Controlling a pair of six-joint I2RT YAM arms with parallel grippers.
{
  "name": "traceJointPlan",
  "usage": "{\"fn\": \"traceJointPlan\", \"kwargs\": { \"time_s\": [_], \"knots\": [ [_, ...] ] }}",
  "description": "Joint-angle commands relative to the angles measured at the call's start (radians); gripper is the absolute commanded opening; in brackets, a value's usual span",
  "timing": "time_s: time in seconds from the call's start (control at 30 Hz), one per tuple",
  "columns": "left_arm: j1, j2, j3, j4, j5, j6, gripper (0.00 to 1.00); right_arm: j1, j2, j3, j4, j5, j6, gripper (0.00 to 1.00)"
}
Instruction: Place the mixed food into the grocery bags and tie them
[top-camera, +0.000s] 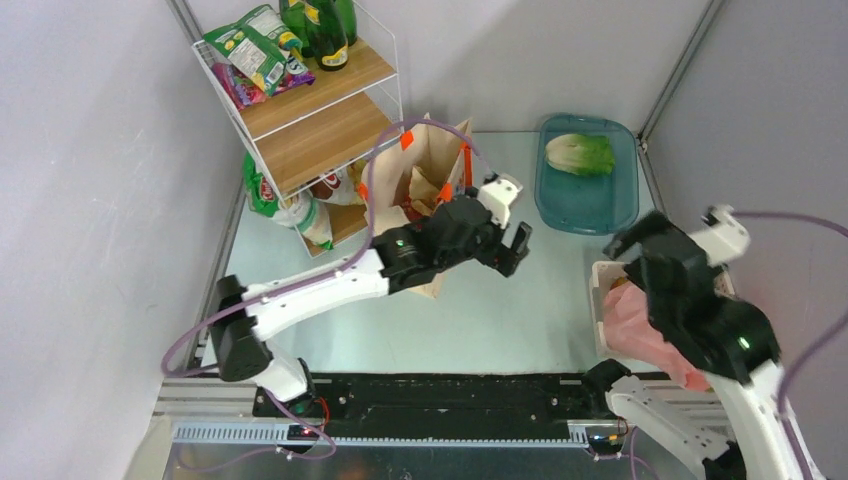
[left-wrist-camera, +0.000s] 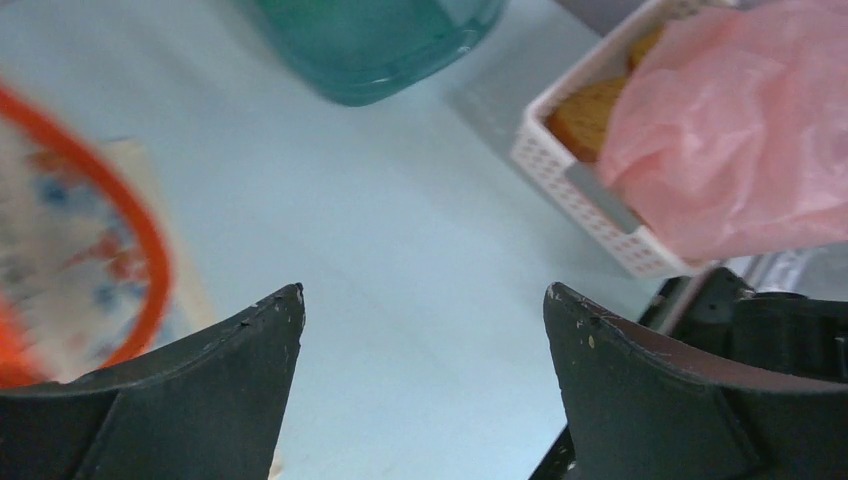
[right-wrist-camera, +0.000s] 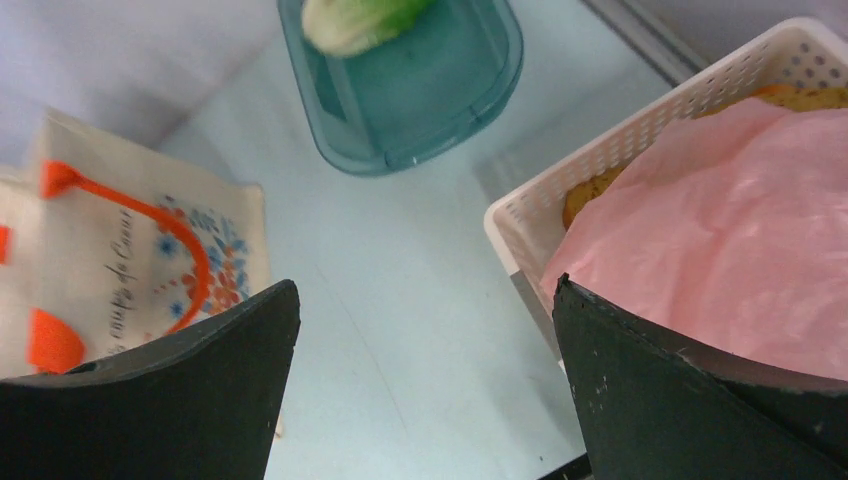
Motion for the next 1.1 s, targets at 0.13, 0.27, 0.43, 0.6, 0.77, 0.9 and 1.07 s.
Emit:
{"fn": "traceJointPlan", "kwargs": {
  "time_s": [0.13,0.27,0.43,0.6,0.77,0.9,1.07],
  "knots": [
    [-0.034,0.242,0.048,0.42,0.401,-0.148,0.94,-0.001,-0.342,0.007,0.116,0.113,-0.148,0.99],
    [-0.065,0.38,0.152,0.481,0.503,-0.232,0.94,0.0,-0.432,0.008,0.231,0.108,-0.238,0.99],
    [-0.108,0.532,0.279,0.536,0.569,-0.286,0.94,0.005,-0.459,0.01,0.265,0.094,-0.287,0.99],
    [-0.117,0.685,0.421,0.574,0.638,-0.377,0.91,0.021,-0.448,0.011,0.264,0.069,-0.3,0.99],
    [-0.127,0.816,0.536,0.579,0.685,-0.453,0.84,0.042,-0.452,0.011,0.262,0.091,-0.3,0.99],
    [-0.128,0.848,0.553,0.579,0.694,-0.47,0.65,0.062,-0.457,0.01,0.254,0.106,-0.294,0.98],
    [-0.127,0.813,0.518,0.578,0.685,-0.445,0.04,0.088,-0.464,0.011,0.225,0.13,-0.275,0.93]
  ]
}}
